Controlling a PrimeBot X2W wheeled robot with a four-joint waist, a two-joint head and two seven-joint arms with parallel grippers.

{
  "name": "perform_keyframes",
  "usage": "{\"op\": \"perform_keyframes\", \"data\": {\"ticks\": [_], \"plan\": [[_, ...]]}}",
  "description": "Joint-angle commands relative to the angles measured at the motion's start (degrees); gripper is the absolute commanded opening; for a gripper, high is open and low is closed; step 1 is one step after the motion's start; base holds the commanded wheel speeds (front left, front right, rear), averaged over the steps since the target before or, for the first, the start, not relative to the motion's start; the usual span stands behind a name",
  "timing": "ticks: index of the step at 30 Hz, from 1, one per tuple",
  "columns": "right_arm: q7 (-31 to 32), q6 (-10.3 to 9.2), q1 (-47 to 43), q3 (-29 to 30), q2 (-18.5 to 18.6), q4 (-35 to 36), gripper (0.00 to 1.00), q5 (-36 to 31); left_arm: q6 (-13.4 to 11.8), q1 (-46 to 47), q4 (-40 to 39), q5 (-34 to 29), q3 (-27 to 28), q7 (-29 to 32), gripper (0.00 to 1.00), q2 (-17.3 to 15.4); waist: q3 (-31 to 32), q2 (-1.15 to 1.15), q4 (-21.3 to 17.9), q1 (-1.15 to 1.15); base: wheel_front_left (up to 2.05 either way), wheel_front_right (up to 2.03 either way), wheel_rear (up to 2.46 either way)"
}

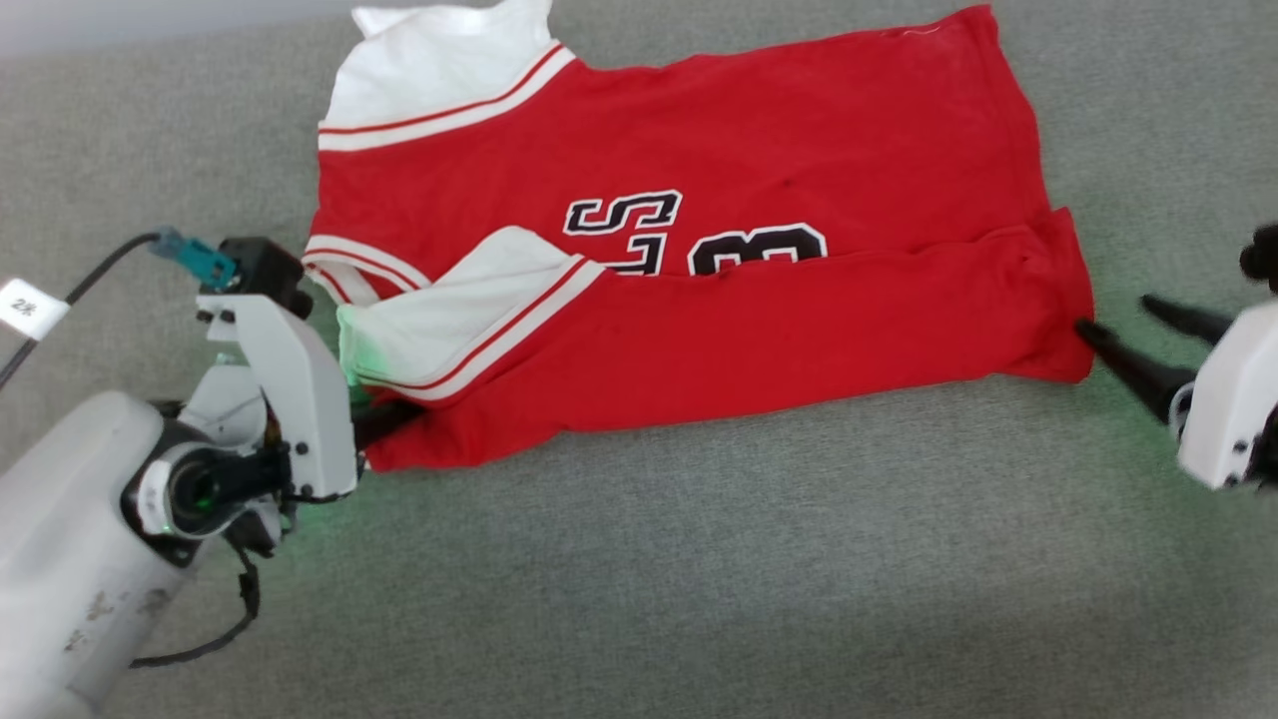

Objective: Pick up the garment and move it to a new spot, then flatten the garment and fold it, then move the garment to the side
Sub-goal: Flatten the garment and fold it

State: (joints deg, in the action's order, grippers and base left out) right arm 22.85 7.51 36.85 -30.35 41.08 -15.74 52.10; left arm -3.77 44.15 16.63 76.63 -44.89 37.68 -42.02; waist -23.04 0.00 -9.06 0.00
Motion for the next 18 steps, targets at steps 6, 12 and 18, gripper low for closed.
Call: {"op": "perform_keyframes", "data": {"ticks": [6, 12, 18], "plan": [[7.73, -0.05, 4.78, -3.68, -3.54, -7.73, 1.0, -5.61, 0.25, -1.79, 1.1, -2.0, -3.43, -0.9, 0.0, 4.22, -1.56, 0.0, 1.73, 0.0, 0.0, 0.0, 0.0], [8.79, -0.04, 5.02, -5.81, -7.02, -12.3, 0.09, -3.07, 0.98, -1.82, 1.8, -2.59, -3.4, -2.23, 0.0, 4.87, -1.67, 0.0, 3.19, 0.0, 0.0, 0.0, 0.0], [6.08, -0.01, 3.94, -4.99, -5.57, -11.58, 0.0, 0.65, 1.97, -3.87, 1.82, -1.48, -2.46, -4.3, 0.0, 5.17, -0.01, 0.0, 3.79, 0.0, 0.0, 0.0, 0.0]]}}
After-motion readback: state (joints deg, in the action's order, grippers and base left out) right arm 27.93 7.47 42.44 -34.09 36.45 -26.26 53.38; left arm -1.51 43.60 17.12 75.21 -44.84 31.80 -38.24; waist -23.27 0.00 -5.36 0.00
